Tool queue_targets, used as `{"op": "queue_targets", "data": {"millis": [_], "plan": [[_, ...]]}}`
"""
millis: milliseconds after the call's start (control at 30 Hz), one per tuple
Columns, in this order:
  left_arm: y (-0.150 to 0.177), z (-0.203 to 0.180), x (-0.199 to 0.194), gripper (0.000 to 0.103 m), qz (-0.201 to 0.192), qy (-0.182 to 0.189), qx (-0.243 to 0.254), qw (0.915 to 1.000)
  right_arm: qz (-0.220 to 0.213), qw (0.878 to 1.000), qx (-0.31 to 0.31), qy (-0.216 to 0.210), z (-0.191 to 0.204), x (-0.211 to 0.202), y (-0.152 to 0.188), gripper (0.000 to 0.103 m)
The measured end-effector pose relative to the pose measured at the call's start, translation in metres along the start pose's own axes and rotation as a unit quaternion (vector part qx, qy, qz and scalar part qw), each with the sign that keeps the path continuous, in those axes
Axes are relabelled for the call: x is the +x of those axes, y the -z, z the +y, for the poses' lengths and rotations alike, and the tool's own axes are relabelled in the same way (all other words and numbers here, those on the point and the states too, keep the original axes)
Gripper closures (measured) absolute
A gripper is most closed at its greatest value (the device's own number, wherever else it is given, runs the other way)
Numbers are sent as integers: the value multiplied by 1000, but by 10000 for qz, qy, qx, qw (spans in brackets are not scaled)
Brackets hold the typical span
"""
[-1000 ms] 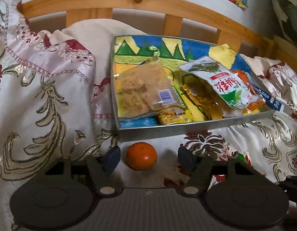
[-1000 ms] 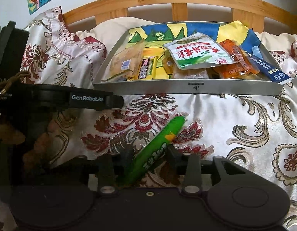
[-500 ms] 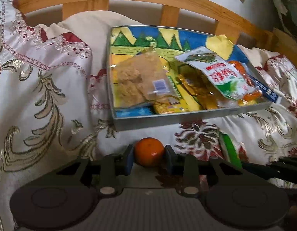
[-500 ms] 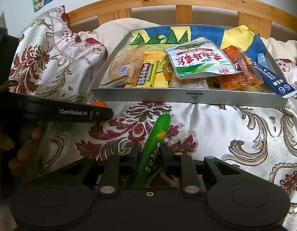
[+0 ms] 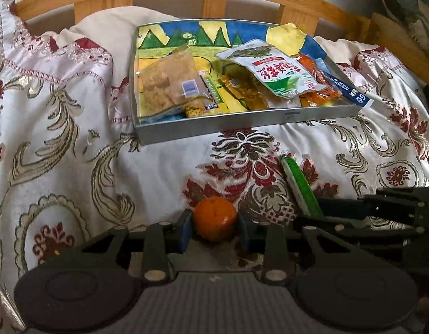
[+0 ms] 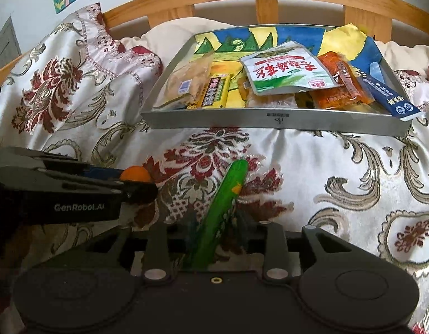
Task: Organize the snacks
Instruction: 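Carry the tangerine with the left tool while the right tool carries the sausage stick over the tray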
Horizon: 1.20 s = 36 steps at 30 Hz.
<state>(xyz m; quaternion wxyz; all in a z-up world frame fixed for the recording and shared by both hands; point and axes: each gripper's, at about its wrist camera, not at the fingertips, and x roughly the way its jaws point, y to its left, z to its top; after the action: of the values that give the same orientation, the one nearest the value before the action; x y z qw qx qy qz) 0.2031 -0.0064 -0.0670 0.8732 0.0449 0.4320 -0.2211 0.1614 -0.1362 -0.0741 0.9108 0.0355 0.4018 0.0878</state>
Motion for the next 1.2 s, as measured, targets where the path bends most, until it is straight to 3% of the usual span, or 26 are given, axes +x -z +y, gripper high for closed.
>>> {"op": "queue_targets", "data": {"millis": [300, 467, 500, 600, 933, 1200], "plan": [[-1, 2, 2, 65, 37, 57, -66, 10000, 39, 9999, -49, 121, 12, 4, 8, 51], [-2, 0, 3, 66, 20, 56, -2, 10000, -75, 9996, -93, 271, 19, 5, 13, 51], [-2, -1, 2, 66, 6, 85, 4, 10000, -92, 9995, -61, 288, 19, 4, 14, 54], [-2, -5, 0, 67, -66, 203, 58, 9998, -156, 9991, 2, 385, 18, 3, 16, 74], [-5, -8, -4, 67, -255, 217, 32, 9994, -357, 9957, -544, 653, 26, -5, 18, 85], [-12, -2, -10, 67, -534, 188, -165, 9983, -670, 9873, -1147, 867, 34, -12, 20, 86]]}}
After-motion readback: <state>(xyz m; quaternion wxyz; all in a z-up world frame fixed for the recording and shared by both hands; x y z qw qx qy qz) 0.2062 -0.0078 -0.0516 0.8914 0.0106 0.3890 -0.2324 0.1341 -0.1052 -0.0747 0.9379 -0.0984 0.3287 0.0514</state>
